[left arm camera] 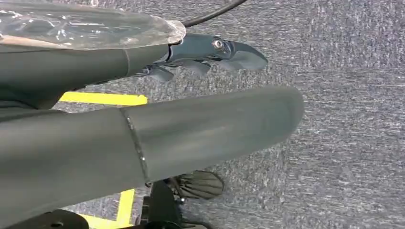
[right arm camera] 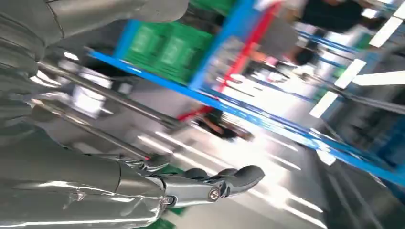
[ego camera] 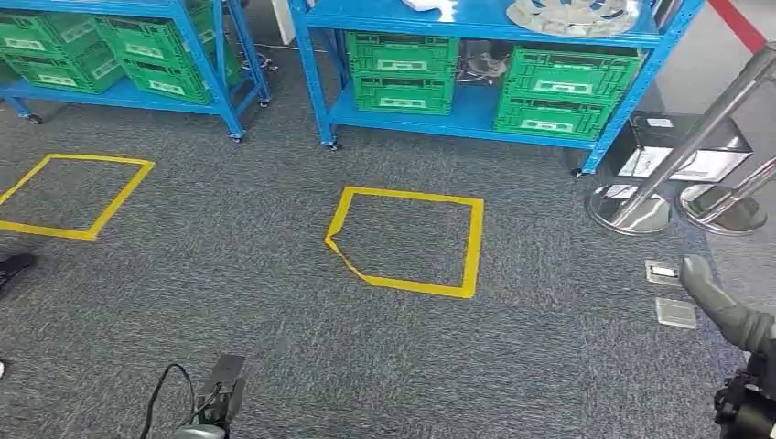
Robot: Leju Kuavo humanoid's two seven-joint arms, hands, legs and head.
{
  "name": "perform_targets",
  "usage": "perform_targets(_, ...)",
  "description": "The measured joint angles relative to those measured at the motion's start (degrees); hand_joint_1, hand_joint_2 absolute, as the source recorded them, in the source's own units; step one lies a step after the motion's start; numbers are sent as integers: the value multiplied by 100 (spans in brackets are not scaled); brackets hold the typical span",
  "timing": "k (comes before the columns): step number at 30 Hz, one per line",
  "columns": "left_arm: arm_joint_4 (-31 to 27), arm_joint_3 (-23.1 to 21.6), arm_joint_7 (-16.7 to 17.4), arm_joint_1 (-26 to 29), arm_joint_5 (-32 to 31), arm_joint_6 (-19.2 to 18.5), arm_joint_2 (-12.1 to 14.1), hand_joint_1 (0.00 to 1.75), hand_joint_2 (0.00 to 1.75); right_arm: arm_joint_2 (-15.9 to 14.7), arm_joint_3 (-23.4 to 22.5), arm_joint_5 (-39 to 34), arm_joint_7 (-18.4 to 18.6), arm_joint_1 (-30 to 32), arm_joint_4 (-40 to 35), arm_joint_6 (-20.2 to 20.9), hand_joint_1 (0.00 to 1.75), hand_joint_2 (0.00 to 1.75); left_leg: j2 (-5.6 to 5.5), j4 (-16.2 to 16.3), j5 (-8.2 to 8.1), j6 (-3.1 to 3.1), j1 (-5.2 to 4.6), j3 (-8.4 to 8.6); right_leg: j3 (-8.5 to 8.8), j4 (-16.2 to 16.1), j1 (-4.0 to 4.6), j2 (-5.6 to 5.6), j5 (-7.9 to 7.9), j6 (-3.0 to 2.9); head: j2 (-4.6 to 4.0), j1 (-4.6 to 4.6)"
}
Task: Take the parts from the cabinet and place them on the table.
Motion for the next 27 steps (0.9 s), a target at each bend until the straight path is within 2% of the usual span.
perform_targets(1,0,0,0,-1,7,5,-4,0,0,0,18,7,-134,-13,-17,-89,0,175,1,0,0,0,0,1,0,0,0,0,0,0,0,0)
perform_targets(10,0,0,-20,-12,50,37,-17,0,0,7,171,245,-548,-138,-94,-376,0,175,1,0,1,1,0,1,1,0,0,0,3,-2,2,-2)
perform_targets(27,0,0,-66,-11,81,61,-22,0,0,37,317,138,-577,-191,-101,-581,0,175,0,0,1,1,0,0,1,0,0,-1,3,-2,2,0)
